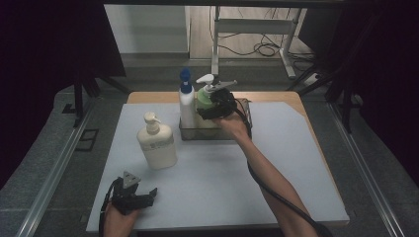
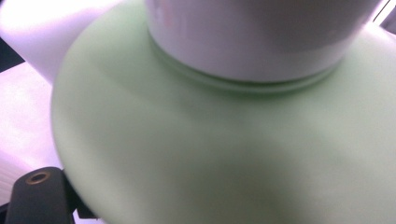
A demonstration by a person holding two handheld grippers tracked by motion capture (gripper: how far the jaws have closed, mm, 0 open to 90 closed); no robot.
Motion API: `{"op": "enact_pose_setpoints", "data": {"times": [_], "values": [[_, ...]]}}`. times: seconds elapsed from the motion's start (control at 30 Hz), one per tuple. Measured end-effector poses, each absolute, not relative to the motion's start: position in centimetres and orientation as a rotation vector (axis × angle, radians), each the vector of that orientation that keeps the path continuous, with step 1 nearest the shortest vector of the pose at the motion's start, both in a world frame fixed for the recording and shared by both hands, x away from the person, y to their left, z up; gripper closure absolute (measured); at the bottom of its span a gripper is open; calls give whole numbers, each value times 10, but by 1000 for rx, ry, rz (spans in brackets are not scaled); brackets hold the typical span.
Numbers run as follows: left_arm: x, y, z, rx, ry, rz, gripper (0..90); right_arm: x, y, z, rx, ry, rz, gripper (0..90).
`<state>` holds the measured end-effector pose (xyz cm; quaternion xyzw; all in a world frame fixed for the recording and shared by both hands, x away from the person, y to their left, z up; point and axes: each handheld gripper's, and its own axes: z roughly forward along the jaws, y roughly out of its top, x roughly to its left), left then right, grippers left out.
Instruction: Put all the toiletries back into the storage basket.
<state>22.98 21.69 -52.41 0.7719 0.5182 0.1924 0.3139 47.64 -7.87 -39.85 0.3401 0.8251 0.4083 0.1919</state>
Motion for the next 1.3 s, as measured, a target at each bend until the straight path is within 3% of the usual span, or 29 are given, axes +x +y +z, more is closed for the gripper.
{"op": "enact_pose_setpoints", "data": {"times": [1.3], "values": [[230, 217, -524, 2036, 1368, 507, 124, 481, -77, -414, 993, 2360, 1136, 123]]}}
